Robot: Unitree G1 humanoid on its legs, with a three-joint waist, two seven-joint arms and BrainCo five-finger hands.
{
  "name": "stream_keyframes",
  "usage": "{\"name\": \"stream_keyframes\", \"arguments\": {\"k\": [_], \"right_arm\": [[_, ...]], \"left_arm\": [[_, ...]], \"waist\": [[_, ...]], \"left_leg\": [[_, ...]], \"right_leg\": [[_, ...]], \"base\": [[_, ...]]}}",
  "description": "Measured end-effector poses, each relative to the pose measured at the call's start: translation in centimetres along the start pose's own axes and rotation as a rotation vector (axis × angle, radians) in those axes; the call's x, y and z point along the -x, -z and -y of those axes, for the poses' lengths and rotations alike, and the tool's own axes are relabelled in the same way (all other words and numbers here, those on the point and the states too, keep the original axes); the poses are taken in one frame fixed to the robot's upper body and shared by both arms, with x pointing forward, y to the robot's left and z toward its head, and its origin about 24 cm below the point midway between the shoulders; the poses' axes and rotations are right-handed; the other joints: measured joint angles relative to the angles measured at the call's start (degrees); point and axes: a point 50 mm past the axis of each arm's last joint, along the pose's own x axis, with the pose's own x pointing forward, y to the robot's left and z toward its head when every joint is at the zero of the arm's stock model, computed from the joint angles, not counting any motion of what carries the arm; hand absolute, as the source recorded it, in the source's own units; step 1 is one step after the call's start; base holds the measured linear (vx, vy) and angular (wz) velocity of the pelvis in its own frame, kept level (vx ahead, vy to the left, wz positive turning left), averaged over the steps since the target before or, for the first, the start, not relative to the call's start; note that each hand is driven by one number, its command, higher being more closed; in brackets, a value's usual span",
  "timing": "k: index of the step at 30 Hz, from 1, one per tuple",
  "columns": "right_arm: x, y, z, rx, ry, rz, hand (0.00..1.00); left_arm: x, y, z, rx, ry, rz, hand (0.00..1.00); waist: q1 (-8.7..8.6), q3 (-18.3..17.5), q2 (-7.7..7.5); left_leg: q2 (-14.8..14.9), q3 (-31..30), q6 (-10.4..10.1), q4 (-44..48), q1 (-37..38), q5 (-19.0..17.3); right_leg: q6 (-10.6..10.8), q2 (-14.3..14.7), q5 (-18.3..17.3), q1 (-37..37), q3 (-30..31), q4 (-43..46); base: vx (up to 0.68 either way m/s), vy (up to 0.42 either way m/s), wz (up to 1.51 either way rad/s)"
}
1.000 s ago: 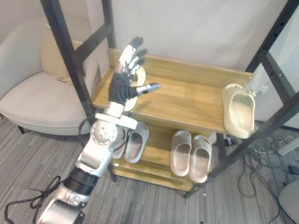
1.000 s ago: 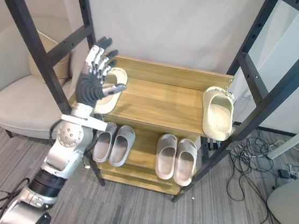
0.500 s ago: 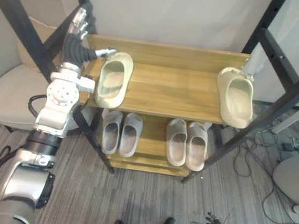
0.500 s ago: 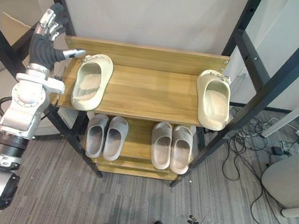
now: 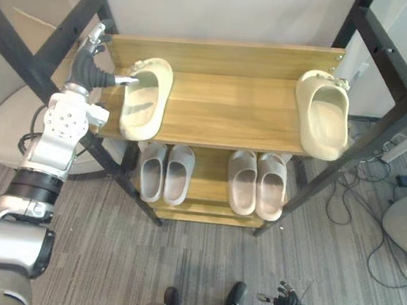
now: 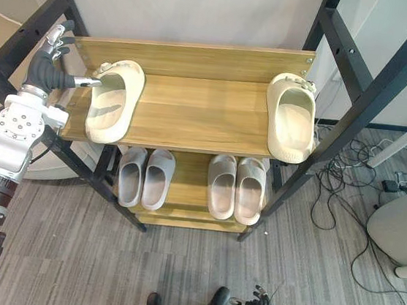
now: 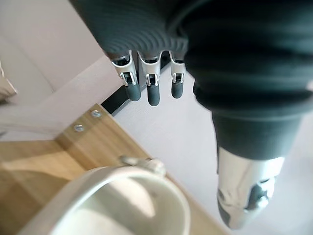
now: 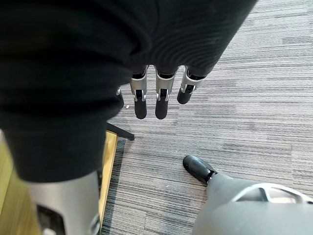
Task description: Organize the slippers on the shoe rack
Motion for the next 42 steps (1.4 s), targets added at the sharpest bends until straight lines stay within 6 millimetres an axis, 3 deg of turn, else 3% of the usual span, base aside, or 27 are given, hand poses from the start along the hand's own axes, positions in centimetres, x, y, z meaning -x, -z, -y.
{"name": "stream_keyframes", "arguments": {"k": [7, 20, 24, 29, 36, 37, 42], "right_arm": [[0.0, -0.2, -0.2, -0.004, -0.004, 0.006, 0.0], [-0.1, -1.0, -0.3, -0.004, 0.009, 0.041, 0.0], [-0.3, -1.9, -0.5, 0.014, 0.006, 0.063, 0.0], [-0.5, -3.2, -1.7, 0.011, -0.022, 0.098, 0.0], [-0.6, -3.6, -1.7, 0.013, -0.018, 0.106, 0.0], [-0.6, -3.6, -1.7, 0.013, -0.018, 0.107, 0.0], [-0.6, -3.7, -1.7, 0.01, -0.017, 0.116, 0.0]], "left_arm": [[-0.7, 1.0, 0.0, -0.083, 0.024, -0.058, 0.0], [-1.5, 2.6, -2.1, -0.197, -0.023, -0.172, 0.0], [-2.7, 1.3, -3.6, -0.204, -0.075, -0.147, 0.0], [-4.3, -0.4, -5.4, -0.201, -0.127, -0.128, 0.0], [-5.2, -1.7, -5.9, -0.187, -0.151, -0.101, 0.0], [-5.1, -1.5, -5.8, -0.183, -0.148, -0.111, 1.0], [-5.8, -2.5, -5.1, -0.153, -0.144, -0.081, 1.0]], "waist": [[0.19, 0.5, 0.78], [0.33, 1.3, 1.01], [0.3, 2.4, 0.44], [-1.54, 4.2, -1.84], [-3.41, 4.6, -2.04], [-3.62, 4.6, -2.0], [-3.72, 5.0, -2.05]], "left_leg": [[0.2, 0.3, -0.2, -0.1, -0.9, 0.5], [0.9, 2.0, -1.5, -1.0, -3.2, 1.5], [0.9, 1.9, -1.5, -1.2, -6.2, 3.2], [0.8, 3.6, -1.3, -1.4, -6.8, 3.7], [0.3, 5.0, -0.8, -1.9, -6.8, 4.2], [0.2, 5.1, -0.6, -1.8, -6.8, 4.0], [-0.4, 5.2, 0.3, -1.2, -6.8, 3.4]], "right_leg": [[-0.3, 0.1, 0.2, -1.1, 0.4, 0.0], [-1.0, 0.7, 1.1, -5.0, 2.8, 0.0], [-1.3, 0.7, 1.7, -8.1, 3.2, 0.1], [-1.5, 0.8, 2.7, -9.8, 5.0, 0.1], [-2.5, 0.7, 4.3, -10.8, 6.6, 0.4], [-2.5, 0.6, 4.3, -10.8, 6.7, 0.4], [-2.1, 0.1, 4.6, -10.6, 7.1, 0.4]], "base": [[-0.05, -0.024, -0.02], [-0.05, -0.014, -0.08], [-0.08, -0.015, 0.03], [-0.08, 0.003, -0.19], [0.03, 0.035, -0.12], [0.03, 0.045, -0.03], [0.0, 0.062, 0.0]]}}
